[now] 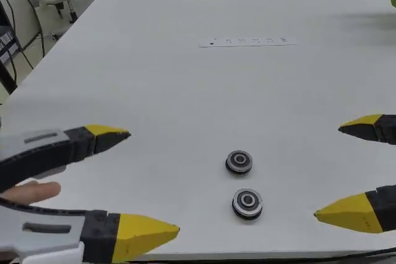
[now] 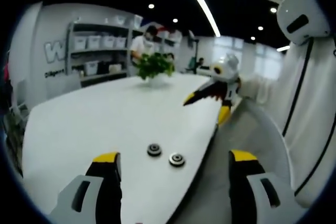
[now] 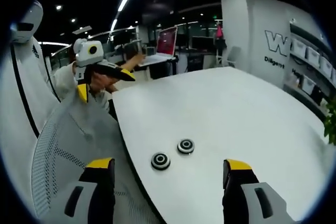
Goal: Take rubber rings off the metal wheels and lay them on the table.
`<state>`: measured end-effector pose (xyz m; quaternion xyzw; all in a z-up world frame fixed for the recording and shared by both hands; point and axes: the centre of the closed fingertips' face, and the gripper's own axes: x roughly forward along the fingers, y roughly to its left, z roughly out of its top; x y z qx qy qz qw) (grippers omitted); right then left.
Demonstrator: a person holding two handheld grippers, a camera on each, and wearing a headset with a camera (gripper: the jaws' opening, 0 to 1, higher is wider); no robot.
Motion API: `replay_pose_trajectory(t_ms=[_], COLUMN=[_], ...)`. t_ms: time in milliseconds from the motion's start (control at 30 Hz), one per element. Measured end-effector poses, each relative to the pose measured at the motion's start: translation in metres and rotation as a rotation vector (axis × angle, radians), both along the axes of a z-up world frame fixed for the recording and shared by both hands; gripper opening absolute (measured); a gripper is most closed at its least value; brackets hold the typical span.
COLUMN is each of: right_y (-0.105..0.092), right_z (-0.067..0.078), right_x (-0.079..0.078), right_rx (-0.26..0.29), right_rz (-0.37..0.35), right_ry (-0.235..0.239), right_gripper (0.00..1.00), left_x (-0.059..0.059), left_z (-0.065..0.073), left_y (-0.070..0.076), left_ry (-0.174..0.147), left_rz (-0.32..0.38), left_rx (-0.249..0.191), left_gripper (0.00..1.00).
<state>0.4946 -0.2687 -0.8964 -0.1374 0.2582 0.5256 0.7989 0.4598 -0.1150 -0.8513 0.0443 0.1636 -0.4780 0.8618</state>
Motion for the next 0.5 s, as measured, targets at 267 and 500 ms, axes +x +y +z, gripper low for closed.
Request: replay_pose_trajectory(t_ms=[267,500], right_y=[0.031,0.057], right_z=[0.009,0.027], right_x=[0.009,0.017], right_rx=[-0.022,0.001], right_rz=[0.128,0.221], right_ry=[-0.042,-0.099], right_gripper=[0.75,0.69], left_x=[0.013,0.029], left_z=[0.035,0.044], left_y=[-0.013,-0.025], left_ry=[-0.141,-0.184], left_rz=[-0.045,-0.064], left_rx=[-0.013,0.024], left_gripper=[0.89,0.91])
